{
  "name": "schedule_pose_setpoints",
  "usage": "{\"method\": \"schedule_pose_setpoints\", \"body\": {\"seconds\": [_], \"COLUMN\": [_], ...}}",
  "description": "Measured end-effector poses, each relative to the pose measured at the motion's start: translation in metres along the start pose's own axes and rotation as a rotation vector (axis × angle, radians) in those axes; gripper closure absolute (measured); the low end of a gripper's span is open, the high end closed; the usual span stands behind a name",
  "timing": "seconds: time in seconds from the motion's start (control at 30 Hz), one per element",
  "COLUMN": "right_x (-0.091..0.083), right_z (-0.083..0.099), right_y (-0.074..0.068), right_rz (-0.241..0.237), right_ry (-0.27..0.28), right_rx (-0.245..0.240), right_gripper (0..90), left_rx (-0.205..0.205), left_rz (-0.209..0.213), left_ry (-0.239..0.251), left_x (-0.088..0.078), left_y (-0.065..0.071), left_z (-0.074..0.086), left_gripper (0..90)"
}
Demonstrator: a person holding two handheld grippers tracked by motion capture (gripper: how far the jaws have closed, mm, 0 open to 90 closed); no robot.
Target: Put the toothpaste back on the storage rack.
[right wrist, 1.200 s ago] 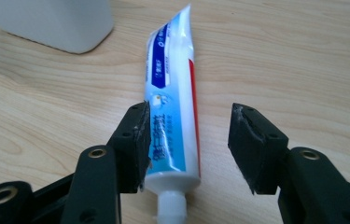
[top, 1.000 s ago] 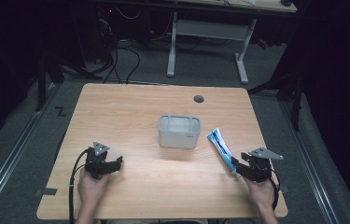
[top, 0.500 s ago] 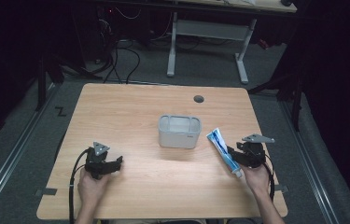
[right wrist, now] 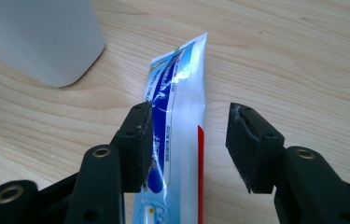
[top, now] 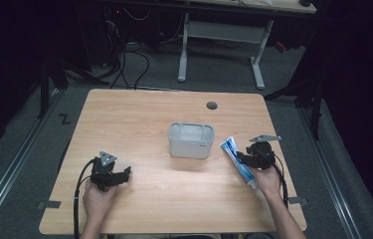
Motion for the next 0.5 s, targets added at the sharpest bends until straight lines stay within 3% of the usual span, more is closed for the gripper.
{"method": "schedule_pose_setpoints", "body": {"seconds": [0.5], "right_x": [0.021], "right_z": [-0.011], "right_y": [-0.006], "right_rz": [-0.016], "right_ry": [-0.101], "right_rx": [0.011], "right_gripper": [41.5], "left_rx": [-0.002], "left_rz": [0.004], "left_ry": [0.0], "left_x": [0.0], "left_y": [0.0], "left_z": [0.0], "left_gripper": [22.5]}}
Point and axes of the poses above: each handheld gripper's, and its own axes: x roughly forward along the jaws, z roughly out of its underside, y roughly to its right, the point moved 8 cm from there along x, roughly forward along the jaws
